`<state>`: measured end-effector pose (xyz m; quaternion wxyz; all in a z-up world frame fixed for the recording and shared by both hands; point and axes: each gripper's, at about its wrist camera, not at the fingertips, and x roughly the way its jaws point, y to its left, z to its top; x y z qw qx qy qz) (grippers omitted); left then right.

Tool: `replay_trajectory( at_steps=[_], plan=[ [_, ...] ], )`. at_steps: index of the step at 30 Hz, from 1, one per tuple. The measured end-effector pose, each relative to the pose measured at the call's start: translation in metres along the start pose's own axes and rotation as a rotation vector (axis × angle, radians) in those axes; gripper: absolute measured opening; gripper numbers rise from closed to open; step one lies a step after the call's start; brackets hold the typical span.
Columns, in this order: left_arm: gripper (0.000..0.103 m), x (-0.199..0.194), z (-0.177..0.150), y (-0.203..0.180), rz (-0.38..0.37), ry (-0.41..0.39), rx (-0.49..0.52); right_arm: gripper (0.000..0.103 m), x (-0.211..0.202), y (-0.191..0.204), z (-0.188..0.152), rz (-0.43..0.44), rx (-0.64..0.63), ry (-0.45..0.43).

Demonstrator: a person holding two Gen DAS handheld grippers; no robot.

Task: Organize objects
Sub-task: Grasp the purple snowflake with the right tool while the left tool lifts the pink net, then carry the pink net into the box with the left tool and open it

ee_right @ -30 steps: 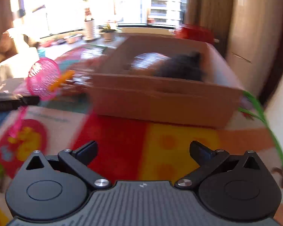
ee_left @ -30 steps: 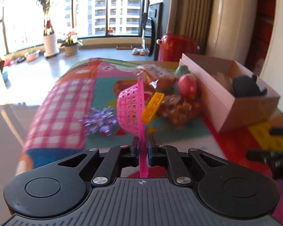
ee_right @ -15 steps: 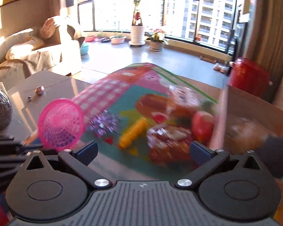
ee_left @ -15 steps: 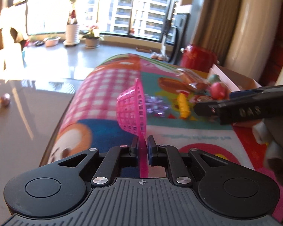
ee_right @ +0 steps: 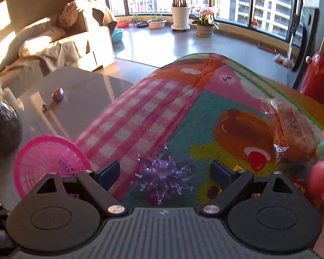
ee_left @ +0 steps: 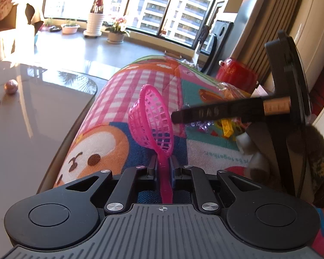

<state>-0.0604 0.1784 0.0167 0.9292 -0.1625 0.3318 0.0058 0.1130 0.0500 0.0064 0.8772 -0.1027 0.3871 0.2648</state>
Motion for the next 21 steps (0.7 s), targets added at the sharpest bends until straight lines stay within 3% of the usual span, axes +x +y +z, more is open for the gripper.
replay_trajectory(
  at_steps=[2, 4, 12, 15, 21],
  plan=[
    [0.013, 0.001, 0.000, 0.000, -0.001, 0.004, -0.001, 0.078, -0.006, 0.007, -0.006, -0.005, -0.045, -0.007],
    [0.013, 0.003, 0.000, -0.002, 0.003, 0.007, 0.002, 0.059, -0.014, 0.007, -0.008, 0.016, -0.044, 0.005],
    [0.013, 0.009, 0.003, -0.012, 0.018, 0.018, -0.003, 0.059, -0.065, -0.004, -0.045, -0.008, -0.049, 0.015],
    [0.013, 0.014, 0.005, -0.021, -0.027, 0.039, -0.007, 0.059, -0.094, -0.017, -0.073, -0.024, -0.030, 0.014],
    [0.012, 0.032, 0.002, -0.062, -0.108, 0.081, 0.058, 0.059, -0.140, -0.059, -0.129, -0.206, 0.053, 0.024]
  ],
)
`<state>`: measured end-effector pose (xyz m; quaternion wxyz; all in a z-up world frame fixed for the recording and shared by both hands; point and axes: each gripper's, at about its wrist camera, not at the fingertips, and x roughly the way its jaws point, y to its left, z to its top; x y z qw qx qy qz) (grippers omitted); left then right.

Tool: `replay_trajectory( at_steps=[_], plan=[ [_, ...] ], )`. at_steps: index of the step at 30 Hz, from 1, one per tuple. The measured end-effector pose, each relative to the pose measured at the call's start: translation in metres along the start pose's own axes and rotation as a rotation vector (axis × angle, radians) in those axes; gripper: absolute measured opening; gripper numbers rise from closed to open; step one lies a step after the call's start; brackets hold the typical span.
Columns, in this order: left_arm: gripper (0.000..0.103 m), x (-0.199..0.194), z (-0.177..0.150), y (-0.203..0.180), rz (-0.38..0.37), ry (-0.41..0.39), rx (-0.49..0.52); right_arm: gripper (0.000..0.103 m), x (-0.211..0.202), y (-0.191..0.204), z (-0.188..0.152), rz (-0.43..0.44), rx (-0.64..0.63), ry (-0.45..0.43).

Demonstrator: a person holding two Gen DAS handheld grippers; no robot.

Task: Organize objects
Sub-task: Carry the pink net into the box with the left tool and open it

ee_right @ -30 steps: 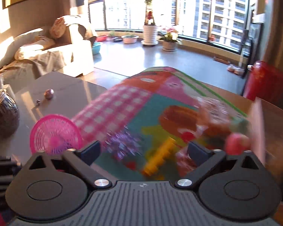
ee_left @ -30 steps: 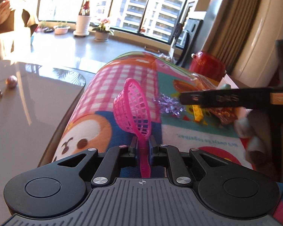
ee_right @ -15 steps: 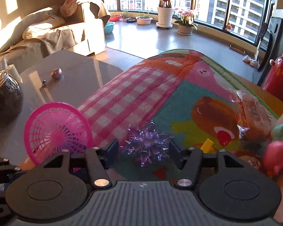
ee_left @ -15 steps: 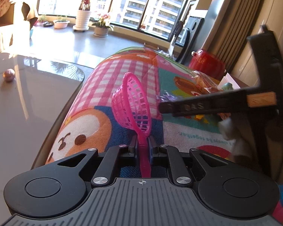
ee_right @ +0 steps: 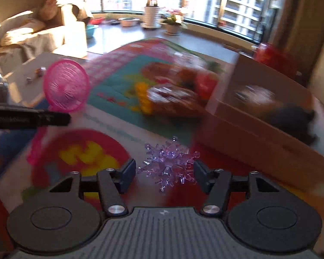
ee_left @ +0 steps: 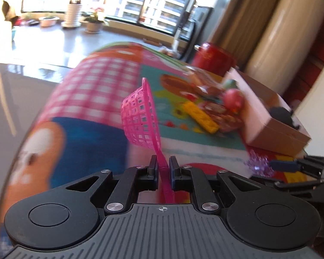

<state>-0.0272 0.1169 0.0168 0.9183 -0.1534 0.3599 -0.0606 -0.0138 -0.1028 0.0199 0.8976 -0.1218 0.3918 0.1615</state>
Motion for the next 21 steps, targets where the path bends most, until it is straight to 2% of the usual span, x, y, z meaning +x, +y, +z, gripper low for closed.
replay_trajectory(
  at_steps=[3, 5, 7, 12, 18, 21],
  plan=[
    [0.012, 0.010, -0.001, -0.021, -0.037, 0.020, 0.038, 0.059, -0.012, -0.027, -0.020, -0.028, 0.061, 0.008],
    [0.012, 0.017, -0.002, -0.033, -0.053, 0.032, 0.059, 0.063, -0.019, -0.038, -0.029, -0.063, 0.068, 0.002],
    [0.012, 0.021, -0.003, -0.043, -0.045, 0.029, 0.084, 0.078, -0.023, -0.045, -0.037, -0.101, 0.072, -0.006],
    [0.012, 0.025, -0.003, -0.049, -0.027, 0.025, 0.099, 0.093, -0.027, -0.057, -0.049, -0.182, 0.088, -0.033],
    [0.013, 0.026, -0.003, -0.050, -0.016, 0.022, 0.104, 0.096, -0.022, -0.069, -0.051, -0.039, 0.215, -0.024],
    [0.014, 0.025, -0.003, -0.047, -0.015, 0.022, 0.093, 0.096, -0.015, -0.062, -0.047, -0.055, 0.199, -0.050]
  ],
)
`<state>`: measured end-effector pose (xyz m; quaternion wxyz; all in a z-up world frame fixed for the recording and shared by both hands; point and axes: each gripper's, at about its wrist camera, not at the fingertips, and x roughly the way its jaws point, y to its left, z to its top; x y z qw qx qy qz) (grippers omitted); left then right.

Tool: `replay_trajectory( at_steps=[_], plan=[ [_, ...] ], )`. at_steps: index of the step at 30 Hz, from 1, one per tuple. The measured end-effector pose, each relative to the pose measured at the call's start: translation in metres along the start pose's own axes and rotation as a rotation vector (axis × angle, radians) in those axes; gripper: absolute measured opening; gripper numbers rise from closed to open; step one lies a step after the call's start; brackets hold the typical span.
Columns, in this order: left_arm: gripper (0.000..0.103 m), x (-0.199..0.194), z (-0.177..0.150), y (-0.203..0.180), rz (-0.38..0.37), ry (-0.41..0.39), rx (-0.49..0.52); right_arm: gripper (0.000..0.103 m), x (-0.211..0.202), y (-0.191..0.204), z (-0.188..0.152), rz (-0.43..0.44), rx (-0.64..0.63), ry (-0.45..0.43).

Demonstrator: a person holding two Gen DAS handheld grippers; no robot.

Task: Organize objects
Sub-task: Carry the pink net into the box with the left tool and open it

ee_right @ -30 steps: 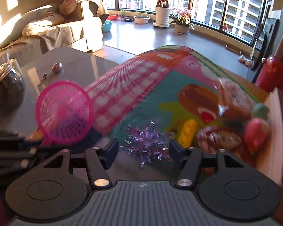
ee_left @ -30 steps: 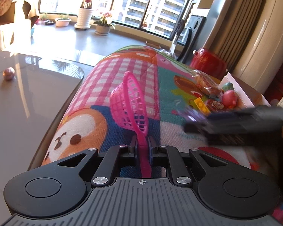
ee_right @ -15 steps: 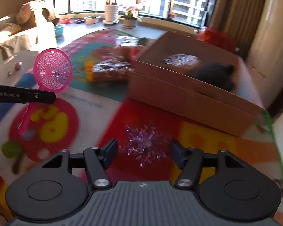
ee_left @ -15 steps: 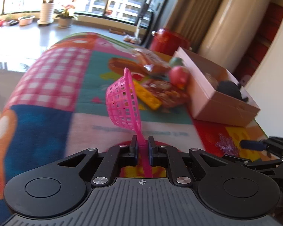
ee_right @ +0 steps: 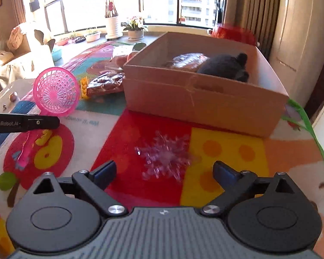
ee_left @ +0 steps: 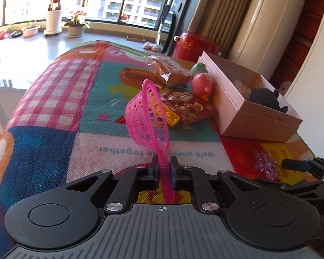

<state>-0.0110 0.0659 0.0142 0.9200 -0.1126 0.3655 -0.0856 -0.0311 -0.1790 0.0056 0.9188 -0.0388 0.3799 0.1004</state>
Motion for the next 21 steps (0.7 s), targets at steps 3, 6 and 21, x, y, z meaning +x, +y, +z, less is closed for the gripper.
replay_trajectory(
  at_steps=[3, 6, 21],
  plan=[
    [0.015, 0.001, 0.001, 0.001, -0.001, 0.001, -0.015, 0.085, 0.005, 0.002, 0.008, 0.011, -0.004, -0.006],
    [0.015, 0.002, 0.002, 0.001, 0.007, -0.001, -0.023, 0.071, 0.003, 0.009, 0.015, 0.039, -0.029, -0.002],
    [0.011, -0.016, 0.001, -0.016, -0.046, 0.046, 0.050, 0.071, -0.042, -0.001, 0.007, 0.012, -0.042, -0.071]
  ],
)
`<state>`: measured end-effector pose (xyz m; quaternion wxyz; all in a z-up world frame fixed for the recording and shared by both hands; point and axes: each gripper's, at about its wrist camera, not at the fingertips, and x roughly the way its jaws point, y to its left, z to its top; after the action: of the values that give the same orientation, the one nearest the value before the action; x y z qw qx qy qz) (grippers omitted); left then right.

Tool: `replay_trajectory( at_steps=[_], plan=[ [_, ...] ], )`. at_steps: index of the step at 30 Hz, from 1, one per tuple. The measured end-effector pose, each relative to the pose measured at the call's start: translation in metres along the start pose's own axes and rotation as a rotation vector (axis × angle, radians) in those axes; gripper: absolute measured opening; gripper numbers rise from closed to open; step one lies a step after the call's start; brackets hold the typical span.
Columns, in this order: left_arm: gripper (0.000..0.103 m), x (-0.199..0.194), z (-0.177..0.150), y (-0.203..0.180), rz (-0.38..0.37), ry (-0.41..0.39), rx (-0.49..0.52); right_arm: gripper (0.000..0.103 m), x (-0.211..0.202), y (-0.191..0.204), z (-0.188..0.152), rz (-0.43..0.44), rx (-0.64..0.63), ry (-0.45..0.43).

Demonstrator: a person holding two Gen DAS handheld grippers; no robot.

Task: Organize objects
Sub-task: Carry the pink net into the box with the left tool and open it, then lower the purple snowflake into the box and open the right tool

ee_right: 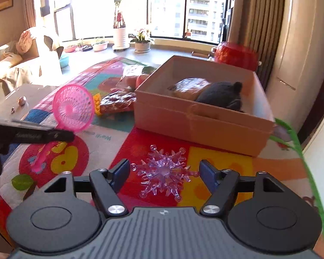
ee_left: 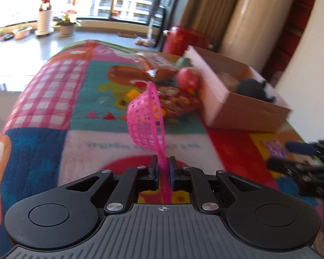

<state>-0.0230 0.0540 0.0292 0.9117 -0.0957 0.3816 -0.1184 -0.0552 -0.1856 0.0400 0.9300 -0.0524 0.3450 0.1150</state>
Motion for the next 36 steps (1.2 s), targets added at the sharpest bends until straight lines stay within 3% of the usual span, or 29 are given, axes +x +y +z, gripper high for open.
replay_trajectory(
  at_steps=[3, 8, 11, 15, 18, 20, 23, 30, 33, 36],
  plan=[
    [0.010, -0.015, 0.014, -0.011, -0.088, -0.019, -0.007, 0.071, -0.005, -0.010, -0.002, -0.002, 0.023, -0.010],
    [0.010, -0.026, 0.070, -0.052, -0.148, -0.168, 0.094, 0.071, -0.009, -0.022, -0.004, -0.009, 0.063, -0.024],
    [0.010, -0.008, 0.105, -0.078, -0.171, -0.248, 0.131, 0.071, -0.013, -0.029, -0.004, -0.011, 0.086, -0.044],
    [0.011, 0.049, 0.134, -0.096, -0.226, -0.325, 0.053, 0.071, -0.016, -0.039, -0.006, -0.029, 0.119, -0.058],
    [0.014, 0.099, 0.132, -0.102, -0.183, -0.233, 0.028, 0.071, -0.017, -0.047, -0.008, -0.056, 0.142, -0.060],
    [0.014, 0.109, 0.125, -0.100, -0.189, -0.195, 0.007, 0.071, -0.019, -0.053, -0.009, -0.072, 0.154, -0.062],
    [0.014, 0.098, 0.116, -0.091, -0.186, -0.209, -0.017, 0.071, -0.021, -0.062, -0.012, -0.082, 0.167, -0.060],
    [0.014, 0.048, 0.077, -0.054, -0.151, -0.185, 0.034, 0.071, -0.020, -0.073, -0.002, -0.062, 0.192, -0.054],
    [0.014, 0.038, 0.060, -0.041, -0.111, -0.151, 0.040, 0.071, -0.027, -0.078, 0.023, -0.021, 0.200, -0.110],
    [0.014, 0.036, 0.051, -0.028, -0.079, -0.129, 0.000, 0.071, -0.024, -0.077, 0.070, 0.004, 0.176, -0.188]
  ],
)
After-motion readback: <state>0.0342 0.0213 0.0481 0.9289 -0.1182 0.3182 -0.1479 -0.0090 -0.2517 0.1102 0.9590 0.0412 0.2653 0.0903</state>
